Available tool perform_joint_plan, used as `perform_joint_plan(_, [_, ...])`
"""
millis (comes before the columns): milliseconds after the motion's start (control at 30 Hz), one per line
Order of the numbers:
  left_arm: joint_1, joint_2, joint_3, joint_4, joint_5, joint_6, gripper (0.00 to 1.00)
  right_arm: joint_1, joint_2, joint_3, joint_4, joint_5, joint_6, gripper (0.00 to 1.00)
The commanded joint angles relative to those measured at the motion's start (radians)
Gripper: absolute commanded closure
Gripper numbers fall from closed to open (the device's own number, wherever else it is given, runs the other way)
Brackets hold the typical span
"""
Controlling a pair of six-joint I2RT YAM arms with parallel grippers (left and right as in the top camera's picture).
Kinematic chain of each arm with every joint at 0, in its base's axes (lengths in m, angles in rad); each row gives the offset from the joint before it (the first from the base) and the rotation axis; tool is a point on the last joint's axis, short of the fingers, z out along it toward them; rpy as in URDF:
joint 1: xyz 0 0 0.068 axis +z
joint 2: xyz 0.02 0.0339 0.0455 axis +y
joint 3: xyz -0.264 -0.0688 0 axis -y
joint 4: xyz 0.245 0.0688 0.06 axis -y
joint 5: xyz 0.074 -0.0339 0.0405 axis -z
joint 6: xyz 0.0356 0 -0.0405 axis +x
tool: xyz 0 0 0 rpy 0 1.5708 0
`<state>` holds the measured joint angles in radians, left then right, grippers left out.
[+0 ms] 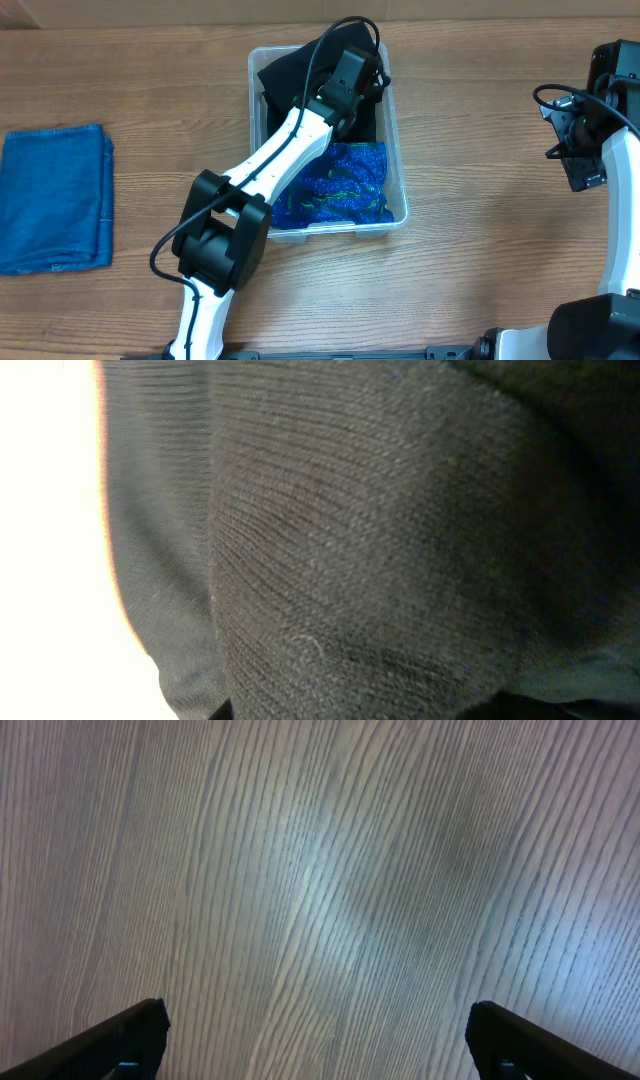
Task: Pack container
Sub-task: 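Lift the black cloth and carry it into the bin, then release the black cloth and press it into the bin's back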
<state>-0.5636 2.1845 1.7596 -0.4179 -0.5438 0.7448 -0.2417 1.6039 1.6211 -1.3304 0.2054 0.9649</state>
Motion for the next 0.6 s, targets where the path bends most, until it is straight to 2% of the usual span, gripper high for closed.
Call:
perform_joint_plan(0, [0.002,0.04,0.03,-0.001,-0.121,0.04,0.85,-0.002,-0.003,0.001,0.002,0.003,0.005,0.0])
perform_joint_plan(100, [0.002,0.04,0.03,0.0,-0.124,0.04,0.86,-0.002,-0.003,0.001,0.002,0.003,0.005,0.0])
perform_joint_plan(167, [-0.005,0.039,0.03,-0.002,-0.15,0.015,0.93,-0.002,-0.003,0.001,0.002,0.003,0.005,0.0])
perform_joint_plan(233, [-0.023,0.039,0.03,-0.037,-0.167,0.003,0.92,-0.002,-0.003,0.001,0.002,0.003,0.005,0.0])
perform_joint_plan(267, [-0.036,0.039,0.03,-0.07,-0.167,0.003,0.88,-0.002,-0.003,0.001,0.002,0.003,0.005,0.0])
perform_joint_plan(333, [-0.076,0.039,0.03,-0.103,-0.187,-0.002,0.73,-0.002,-0.003,0.001,0.002,0.003,0.005,0.0])
perform_joint_plan(467, [-0.117,0.03,0.03,0.034,-0.312,-0.086,0.74,-0.002,-0.003,0.001,0.002,0.003,0.005,0.0])
perform_joint_plan(500, [-0.121,0.02,0.031,0.049,-0.321,-0.119,0.55,-0.002,-0.003,0.001,0.002,0.003,0.005,0.0])
perform_joint_plan(533, [-0.12,0.004,0.031,0.049,-0.32,-0.155,0.42,-0.002,-0.003,0.001,0.002,0.003,0.005,0.0])
perform_joint_plan(567, [-0.12,-0.007,0.031,0.048,-0.32,-0.166,0.41,-0.002,-0.003,0.001,0.002,0.003,0.005,0.0])
